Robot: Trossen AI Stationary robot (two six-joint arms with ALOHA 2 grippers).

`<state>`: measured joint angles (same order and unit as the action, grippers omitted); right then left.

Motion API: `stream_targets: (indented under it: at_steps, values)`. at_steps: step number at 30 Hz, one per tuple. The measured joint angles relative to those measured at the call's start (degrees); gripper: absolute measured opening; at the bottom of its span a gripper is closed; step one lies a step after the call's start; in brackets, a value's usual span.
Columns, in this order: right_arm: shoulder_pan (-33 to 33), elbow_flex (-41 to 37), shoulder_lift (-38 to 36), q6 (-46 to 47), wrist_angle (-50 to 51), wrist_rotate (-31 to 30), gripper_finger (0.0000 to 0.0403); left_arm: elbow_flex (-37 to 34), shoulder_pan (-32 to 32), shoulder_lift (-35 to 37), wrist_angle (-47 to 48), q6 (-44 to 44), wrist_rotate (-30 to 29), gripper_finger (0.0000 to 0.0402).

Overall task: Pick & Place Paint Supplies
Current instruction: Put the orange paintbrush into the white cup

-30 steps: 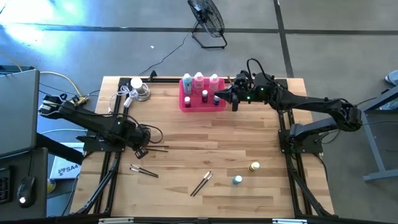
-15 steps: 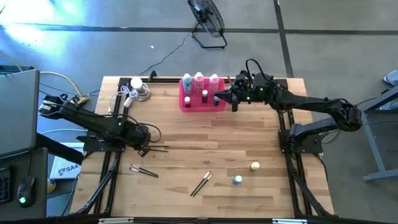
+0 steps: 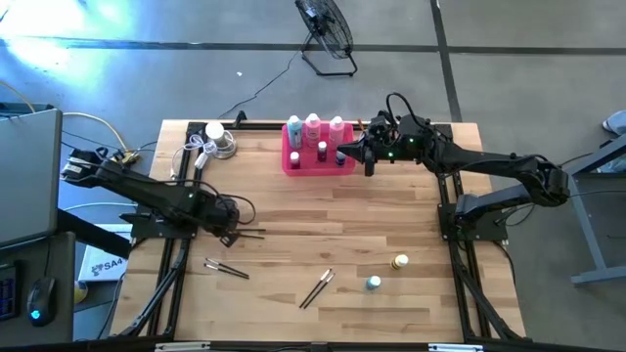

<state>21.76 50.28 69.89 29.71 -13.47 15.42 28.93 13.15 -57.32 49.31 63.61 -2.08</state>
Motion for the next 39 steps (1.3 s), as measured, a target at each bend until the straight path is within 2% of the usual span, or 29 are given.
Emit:
stream_targets:
  at_steps: [8, 15, 21, 25, 29, 34, 39]
  values:
    - [0.0, 0.0, 0.0, 0.0, 0.0, 1.5, 0.0003, 0.0, 0.0, -9.0, -6.9, 0.4, -3.3, 0.0]
    - [0.0, 0.0, 0.0, 0.0, 0.0, 4.4, 0.0003, 0.4, 0.0, -15.6, -9.0, 1.5, 2.0, 0.0]
    - [0.0, 0.0, 0.0, -0.7, 0.0, 7.2, 0.0003, 0.9, 0.0, -15.8, -11.5, 4.0, 3.2, 0.0]
    - [0.0, 0.0, 0.0, -2.7, 0.4, 8.3, 0.0003, 4.0, 0.0, -16.3, -9.5, 3.7, 2.7, 0.0]
    - [0.0, 0.0, 0.0, -2.9, 0.7, 8.8, 0.0003, 8.7, 0.0, -16.1, -12.3, 3.2, 1.2, 0.0]
    - [0.0, 0.0, 0.0, -2.9, 0.8, 8.9, 0.0003, 16.8, 0.0, -16.1, -10.0, 1.6, -8.6, 0.0]
    - [0.0, 0.0, 0.0, -2.5, 0.8, 9.7, 0.0003, 27.3, 0.0, -16.1, 7.2, -1.4, -20.9, 0.0]
